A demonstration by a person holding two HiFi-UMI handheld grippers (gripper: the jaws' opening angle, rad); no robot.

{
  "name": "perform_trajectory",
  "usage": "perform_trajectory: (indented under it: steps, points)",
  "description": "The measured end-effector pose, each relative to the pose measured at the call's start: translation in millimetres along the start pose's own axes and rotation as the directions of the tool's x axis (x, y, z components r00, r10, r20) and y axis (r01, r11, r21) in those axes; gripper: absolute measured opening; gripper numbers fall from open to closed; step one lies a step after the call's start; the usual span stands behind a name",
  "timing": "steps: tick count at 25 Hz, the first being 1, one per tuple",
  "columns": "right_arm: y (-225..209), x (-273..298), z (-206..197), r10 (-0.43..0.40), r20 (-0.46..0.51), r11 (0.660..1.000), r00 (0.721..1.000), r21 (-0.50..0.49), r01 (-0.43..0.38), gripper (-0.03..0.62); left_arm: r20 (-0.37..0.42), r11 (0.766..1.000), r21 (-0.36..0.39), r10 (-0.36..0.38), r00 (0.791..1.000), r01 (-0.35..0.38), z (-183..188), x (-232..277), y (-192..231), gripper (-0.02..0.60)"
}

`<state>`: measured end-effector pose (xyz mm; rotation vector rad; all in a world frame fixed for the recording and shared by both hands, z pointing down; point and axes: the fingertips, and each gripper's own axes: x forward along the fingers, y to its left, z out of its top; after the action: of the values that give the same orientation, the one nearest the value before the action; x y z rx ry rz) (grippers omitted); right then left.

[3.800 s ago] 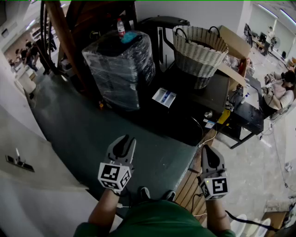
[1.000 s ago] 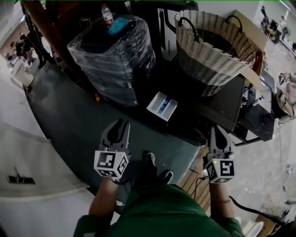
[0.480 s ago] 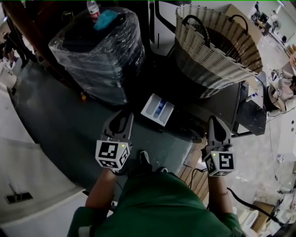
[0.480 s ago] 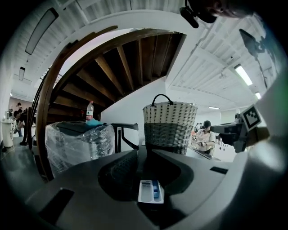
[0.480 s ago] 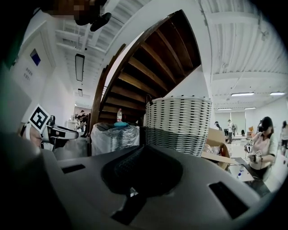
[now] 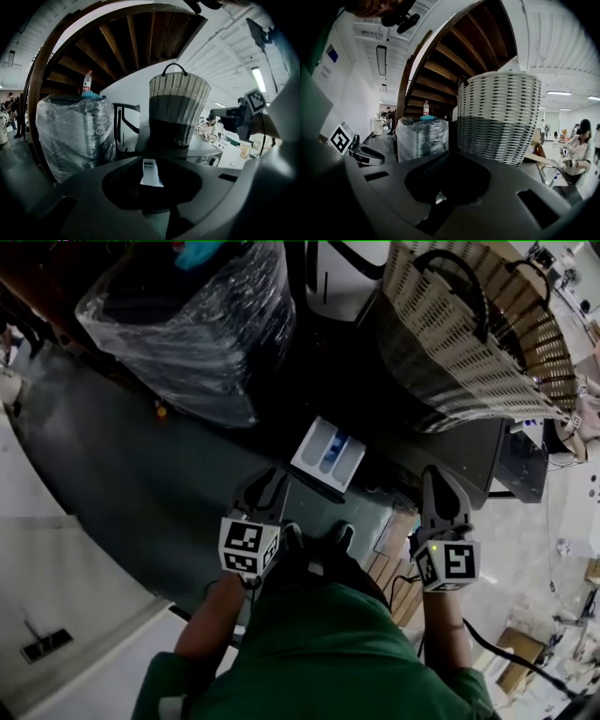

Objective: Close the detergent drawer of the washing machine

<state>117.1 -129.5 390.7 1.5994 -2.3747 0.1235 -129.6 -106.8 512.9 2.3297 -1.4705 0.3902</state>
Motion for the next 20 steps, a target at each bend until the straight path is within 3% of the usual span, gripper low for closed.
perform_trajectory:
  steps: [5,12,20]
  points:
    - [-10,27,-21,0.054,-0.036,0.998,0.998,0.014,-0.053,0.021,-0.112,1.000,-0.025,0.014,0.994,-0.017,-50,21,-6,0.110]
    - [-27,33,-56,0.078,-0.098,0.997,0.992,0.032,-0.076,0.021,-0.249,1.000,0.027,0.018,0.968,-0.012,-110,45,-24,0.110]
    - [-36,23,-64,0.067,-0.119,0.997,0.991,0.042,-0.062,0.021,-0.351,0.997,0.051,-0.036,0.936,0.058,-148,69,-48,0.137]
